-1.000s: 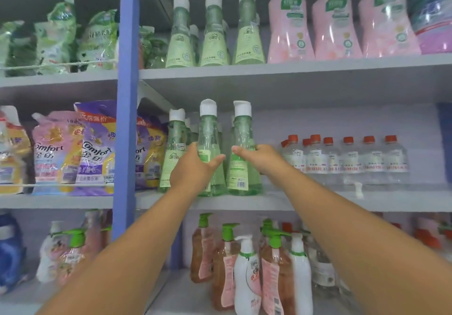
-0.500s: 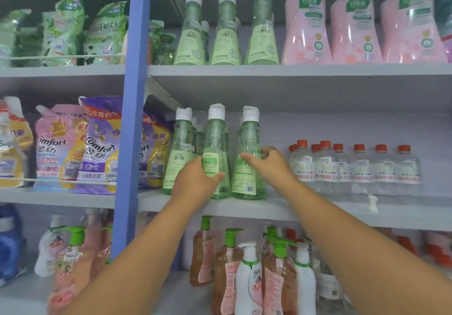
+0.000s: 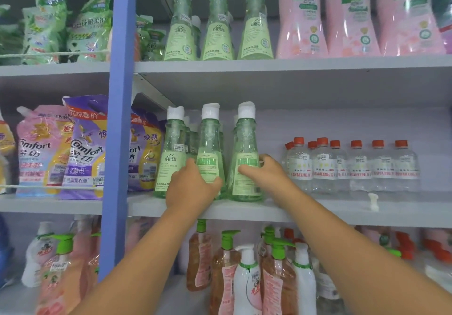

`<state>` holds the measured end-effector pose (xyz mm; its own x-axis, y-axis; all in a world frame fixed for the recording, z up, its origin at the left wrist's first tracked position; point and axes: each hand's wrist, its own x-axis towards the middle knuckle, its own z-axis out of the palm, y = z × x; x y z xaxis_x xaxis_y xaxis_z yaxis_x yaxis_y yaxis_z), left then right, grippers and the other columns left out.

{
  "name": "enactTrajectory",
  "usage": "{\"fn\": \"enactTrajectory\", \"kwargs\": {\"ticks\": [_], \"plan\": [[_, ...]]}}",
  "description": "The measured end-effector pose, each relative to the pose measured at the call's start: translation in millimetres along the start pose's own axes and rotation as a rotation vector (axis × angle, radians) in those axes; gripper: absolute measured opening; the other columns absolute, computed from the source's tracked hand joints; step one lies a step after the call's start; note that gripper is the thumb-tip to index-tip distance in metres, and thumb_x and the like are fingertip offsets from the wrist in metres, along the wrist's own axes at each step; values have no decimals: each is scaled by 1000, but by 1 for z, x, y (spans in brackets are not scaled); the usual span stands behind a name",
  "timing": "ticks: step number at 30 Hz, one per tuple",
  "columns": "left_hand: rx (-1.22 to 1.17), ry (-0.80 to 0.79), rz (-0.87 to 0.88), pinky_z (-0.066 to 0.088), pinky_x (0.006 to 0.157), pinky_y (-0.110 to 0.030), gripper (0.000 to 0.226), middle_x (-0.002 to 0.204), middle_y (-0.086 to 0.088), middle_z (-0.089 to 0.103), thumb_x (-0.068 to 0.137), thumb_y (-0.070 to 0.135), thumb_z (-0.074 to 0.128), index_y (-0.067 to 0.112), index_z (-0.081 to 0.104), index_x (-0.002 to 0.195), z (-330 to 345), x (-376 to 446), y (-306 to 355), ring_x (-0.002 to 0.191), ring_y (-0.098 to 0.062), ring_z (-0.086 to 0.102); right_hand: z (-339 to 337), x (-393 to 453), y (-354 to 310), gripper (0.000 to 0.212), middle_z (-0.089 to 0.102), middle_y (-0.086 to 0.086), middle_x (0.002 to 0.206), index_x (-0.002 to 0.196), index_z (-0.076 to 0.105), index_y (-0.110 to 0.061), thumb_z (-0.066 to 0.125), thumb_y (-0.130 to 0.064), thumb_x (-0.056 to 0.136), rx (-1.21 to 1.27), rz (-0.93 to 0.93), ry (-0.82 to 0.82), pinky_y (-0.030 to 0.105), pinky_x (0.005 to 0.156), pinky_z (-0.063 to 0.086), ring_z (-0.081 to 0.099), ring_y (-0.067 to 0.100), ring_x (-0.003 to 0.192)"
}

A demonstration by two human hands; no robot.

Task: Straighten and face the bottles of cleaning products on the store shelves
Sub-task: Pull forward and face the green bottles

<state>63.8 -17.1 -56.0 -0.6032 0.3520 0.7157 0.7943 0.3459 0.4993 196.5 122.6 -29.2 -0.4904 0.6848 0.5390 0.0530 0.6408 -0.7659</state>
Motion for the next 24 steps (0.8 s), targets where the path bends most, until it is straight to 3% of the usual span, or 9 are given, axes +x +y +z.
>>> {"fn": "enactTrajectory", "kwargs": {"ticks": [2, 4, 6, 9, 14, 17, 20, 22, 24], "plan": [[-5, -5, -22, 56, 83, -42, 92, 127, -7, 55, 74, 72, 75, 15, 41, 137, 1, 0, 1, 112, -30, 61, 0, -3, -3, 35, 70, -13, 104, 114, 58, -34, 71, -42, 82, 44, 0, -21, 20, 55, 55, 70, 2, 81], [51, 3, -39, 53, 80, -42, 103, 134, -10, 48, 72, 80, 70, 12, 39, 142, 3, 0, 3, 114, -31, 60, 0, -5, -5, 49, 63, -9, 120, 119, 56, -34, 75, -56, 79, 33, -6, -12, 23, 62, 53, 69, 9, 93], [60, 9, -38, 54, 77, -40, 92, 129, -9, 53, 79, 80, 62, 12, 42, 138, 4, 0, 2, 107, -31, 63, 0, -5, -3, 71, 60, -7, 125, 130, 53, -31, 81, -62, 73, 26, -5, 4, 25, 68, 53, 68, 13, 100], [3, -7, -47, 57, 77, -42, 73, 105, 2, 64, 82, 68, 60, 17, 42, 132, 4, 1, -3, 91, -26, 64, -2, -6, -3, 63, 68, -12, 112, 129, 54, -29, 83, -48, 76, 80, -8, -10, 21, 63, 53, 70, 5, 89], [57, 21, -59, 45, 66, -36, 100, 131, -4, 53, 72, 85, 65, 20, 33, 141, 7, 1, 0, 104, -29, 65, -3, -8, -6, 64, 62, -11, 124, 136, 49, -28, 70, -54, 82, 76, 5, -56, 27, 72, 52, 64, 5, 96], [9, 32, -65, 47, 70, -37, 84, 125, -2, 62, 83, 76, 55, 21, 36, 143, 7, 2, -2, 99, -28, 64, -3, -9, -4, 94, 44, -15, 138, 146, 40, -33, 78, -71, 68, -8, -8, -43, 31, 89, 49, 55, 8, 111], [-72, 19, -65, 49, 70, -37, 74, 104, 8, 65, 81, 65, 57, 25, 40, 141, 4, 3, -6, 87, -22, 60, -5, -10, -4, 65, 66, -12, 122, 132, 52, -31, 79, -52, 77, 37, -9, -56, 27, 76, 58, 68, 9, 100], [-55, 24, -62, 51, 71, -37, 82, 118, 4, 63, 80, 70, 65, 24, 38, 142, 3, 3, -6, 94, -22, 63, -6, -10, -5, 49, 68, -12, 113, 128, 54, -32, 70, -43, 84, 60, -6, -87, 21, 60, 53, 68, 7, 93], [-14, 28, -62, 50, 71, -37, 91, 134, -3, 53, 77, 76, 69, 22, 37, 143, 3, 3, -6, 103, -26, 65, -5, -11, -6, 52, 64, -12, 125, 130, 51, -35, 69, -52, 84, 72, -7, -94, 25, 64, 50, 66, 8, 96]]}}
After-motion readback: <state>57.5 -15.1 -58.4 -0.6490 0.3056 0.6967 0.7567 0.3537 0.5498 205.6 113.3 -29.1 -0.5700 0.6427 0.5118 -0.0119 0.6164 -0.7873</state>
